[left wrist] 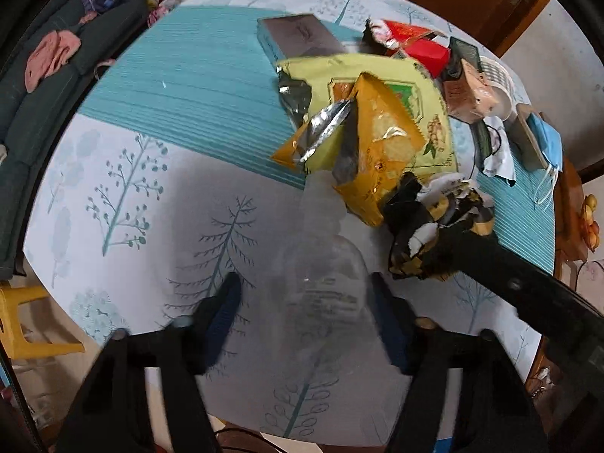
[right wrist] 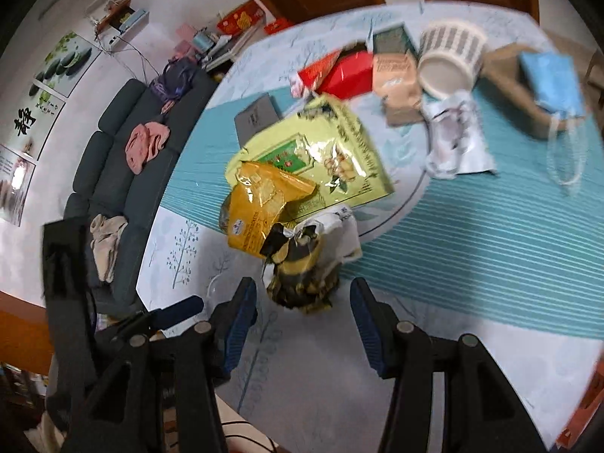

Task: Collect trash
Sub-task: 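Grasp the clear plastic bottle with the left tool while the right tool grasps the black-gold wrapper, then carry the bottle and wrapper to the trash bin and release both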

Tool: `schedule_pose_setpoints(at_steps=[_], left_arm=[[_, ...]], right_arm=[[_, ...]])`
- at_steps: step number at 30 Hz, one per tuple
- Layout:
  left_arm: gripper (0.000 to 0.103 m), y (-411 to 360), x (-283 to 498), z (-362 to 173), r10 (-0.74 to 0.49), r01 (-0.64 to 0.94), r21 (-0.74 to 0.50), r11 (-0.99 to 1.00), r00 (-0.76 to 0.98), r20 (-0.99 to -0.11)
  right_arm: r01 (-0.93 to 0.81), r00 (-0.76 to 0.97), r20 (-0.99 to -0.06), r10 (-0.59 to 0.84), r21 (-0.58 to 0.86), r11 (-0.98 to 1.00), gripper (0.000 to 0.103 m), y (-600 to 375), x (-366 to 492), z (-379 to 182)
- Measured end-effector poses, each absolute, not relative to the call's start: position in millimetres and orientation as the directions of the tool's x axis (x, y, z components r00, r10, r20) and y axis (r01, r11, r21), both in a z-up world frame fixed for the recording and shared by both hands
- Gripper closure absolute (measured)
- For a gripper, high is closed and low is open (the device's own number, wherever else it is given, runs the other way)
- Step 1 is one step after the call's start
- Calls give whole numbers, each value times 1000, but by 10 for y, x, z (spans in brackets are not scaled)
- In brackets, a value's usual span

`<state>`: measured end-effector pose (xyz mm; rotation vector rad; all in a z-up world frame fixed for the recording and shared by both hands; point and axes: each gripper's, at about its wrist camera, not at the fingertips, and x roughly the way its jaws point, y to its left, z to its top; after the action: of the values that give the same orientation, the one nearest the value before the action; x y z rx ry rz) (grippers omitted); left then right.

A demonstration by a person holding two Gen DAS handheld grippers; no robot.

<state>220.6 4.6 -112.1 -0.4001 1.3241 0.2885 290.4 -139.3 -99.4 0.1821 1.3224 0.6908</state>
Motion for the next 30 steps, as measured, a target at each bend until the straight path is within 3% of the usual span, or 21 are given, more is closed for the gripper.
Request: schedule_pose_setpoints(at_steps=[6,9,13,30], left_arm=[[48,84,2189,-1146,-25,-443,-129,887,234,-972],[48,122,2123,-1112,-3,-440,-110,891,237,-971],[49,121,2049,-1047,1,-444,-113,889,248,-969],[49,126,1503,-122,28,-359,-121,926,384,-923]], right_arm=[[-320,26,-805,592,555,768,51,-1306,2989,-1215],[-329,33,-793,609,567,755,67,-1306,2984,-1202],[-337,57,-782,621,570,749,73,-1368,2984,-1123],[-356,172,-734,657,576,736,74,-1660,2483,-517]])
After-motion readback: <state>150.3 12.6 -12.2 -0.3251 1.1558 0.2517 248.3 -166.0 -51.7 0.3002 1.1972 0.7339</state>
